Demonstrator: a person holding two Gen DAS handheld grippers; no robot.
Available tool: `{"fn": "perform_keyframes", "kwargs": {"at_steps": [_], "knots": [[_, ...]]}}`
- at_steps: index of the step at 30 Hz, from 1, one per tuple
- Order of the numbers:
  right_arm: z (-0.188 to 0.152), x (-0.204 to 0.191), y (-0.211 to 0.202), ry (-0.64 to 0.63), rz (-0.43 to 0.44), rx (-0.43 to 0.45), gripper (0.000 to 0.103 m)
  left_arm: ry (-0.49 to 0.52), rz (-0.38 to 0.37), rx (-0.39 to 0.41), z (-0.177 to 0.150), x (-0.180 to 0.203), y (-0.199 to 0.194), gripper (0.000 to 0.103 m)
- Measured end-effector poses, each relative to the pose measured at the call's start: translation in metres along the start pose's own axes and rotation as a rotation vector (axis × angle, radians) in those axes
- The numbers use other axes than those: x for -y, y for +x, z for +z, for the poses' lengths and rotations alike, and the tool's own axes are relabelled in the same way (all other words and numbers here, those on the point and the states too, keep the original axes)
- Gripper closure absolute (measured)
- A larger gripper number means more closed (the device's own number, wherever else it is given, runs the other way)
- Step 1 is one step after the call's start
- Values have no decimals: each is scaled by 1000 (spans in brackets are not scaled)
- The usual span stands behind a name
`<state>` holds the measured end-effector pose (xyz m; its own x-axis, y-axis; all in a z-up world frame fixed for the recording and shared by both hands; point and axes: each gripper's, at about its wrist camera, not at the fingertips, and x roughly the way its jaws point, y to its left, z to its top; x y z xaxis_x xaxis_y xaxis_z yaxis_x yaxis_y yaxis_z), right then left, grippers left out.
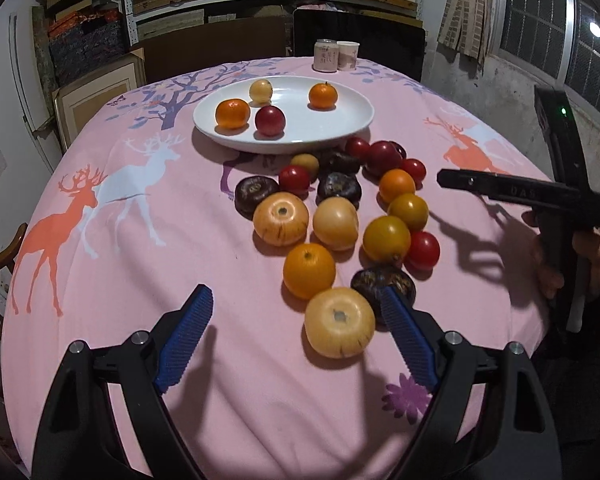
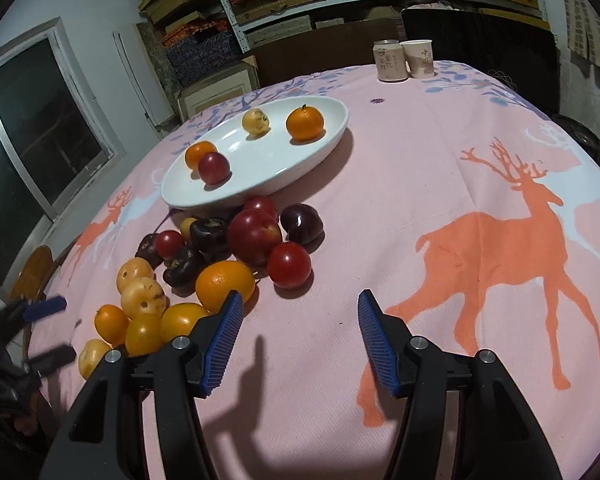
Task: Organize fruits
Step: 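Grasp a pale yellow fruit with the left tool while the right tool grasps a red tomato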
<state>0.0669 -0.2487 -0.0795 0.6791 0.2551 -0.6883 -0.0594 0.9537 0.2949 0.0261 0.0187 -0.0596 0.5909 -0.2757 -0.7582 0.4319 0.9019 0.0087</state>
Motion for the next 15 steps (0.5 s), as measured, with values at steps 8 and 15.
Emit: {"fn": "perform_keyframes", "kwargs": {"at_steps": [8,15], "knots": [[-3,5,-6,20,15,25,41,53,42,-9,-16,19,3,20],[-3,8,-6,40,30,25,41,66,-1,-63,-17,24,26,62]]}}
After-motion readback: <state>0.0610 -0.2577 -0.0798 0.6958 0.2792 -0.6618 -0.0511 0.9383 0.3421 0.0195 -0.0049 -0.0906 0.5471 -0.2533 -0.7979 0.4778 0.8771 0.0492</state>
